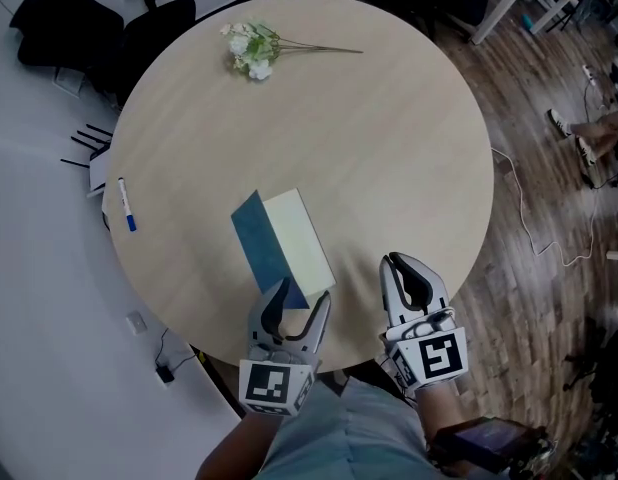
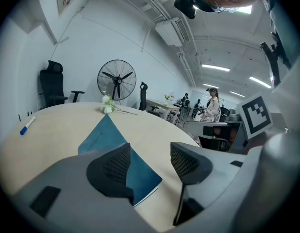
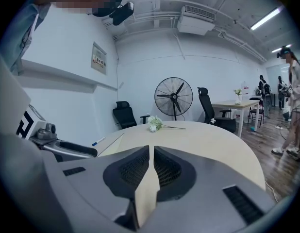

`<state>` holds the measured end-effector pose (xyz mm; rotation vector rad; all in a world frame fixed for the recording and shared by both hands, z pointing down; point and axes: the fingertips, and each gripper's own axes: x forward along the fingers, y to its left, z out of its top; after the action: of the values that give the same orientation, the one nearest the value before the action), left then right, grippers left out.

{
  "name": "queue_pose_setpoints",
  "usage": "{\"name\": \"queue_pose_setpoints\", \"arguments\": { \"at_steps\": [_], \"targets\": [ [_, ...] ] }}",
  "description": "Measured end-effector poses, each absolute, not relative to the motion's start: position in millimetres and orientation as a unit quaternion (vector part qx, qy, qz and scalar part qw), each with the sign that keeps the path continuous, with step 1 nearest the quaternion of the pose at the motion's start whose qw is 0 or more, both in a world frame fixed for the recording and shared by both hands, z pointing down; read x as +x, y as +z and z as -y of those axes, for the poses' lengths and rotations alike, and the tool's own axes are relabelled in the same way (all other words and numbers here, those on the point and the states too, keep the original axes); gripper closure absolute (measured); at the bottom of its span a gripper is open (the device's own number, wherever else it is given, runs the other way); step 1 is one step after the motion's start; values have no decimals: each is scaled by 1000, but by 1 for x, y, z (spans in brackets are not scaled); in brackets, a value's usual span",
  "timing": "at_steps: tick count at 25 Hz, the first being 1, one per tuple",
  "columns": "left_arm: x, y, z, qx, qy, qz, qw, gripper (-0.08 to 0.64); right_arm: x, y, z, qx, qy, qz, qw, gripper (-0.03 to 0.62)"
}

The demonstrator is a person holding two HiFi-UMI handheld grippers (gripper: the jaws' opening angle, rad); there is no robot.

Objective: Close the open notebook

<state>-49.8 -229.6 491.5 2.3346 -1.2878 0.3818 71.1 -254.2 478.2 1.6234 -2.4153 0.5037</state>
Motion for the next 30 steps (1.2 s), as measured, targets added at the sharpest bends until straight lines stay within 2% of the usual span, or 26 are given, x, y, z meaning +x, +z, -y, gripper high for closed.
{"name": "queue_pose_setpoints", "arguments": {
  "at_steps": [10,30],
  "targets": [
    [-28,515,240,858,151,430,237,258,93,498,254,571,187,793,101,540],
    [-7,582,256,854,205,390,277,252,118,554,267,590,233,764,119,540]
  ]
}}
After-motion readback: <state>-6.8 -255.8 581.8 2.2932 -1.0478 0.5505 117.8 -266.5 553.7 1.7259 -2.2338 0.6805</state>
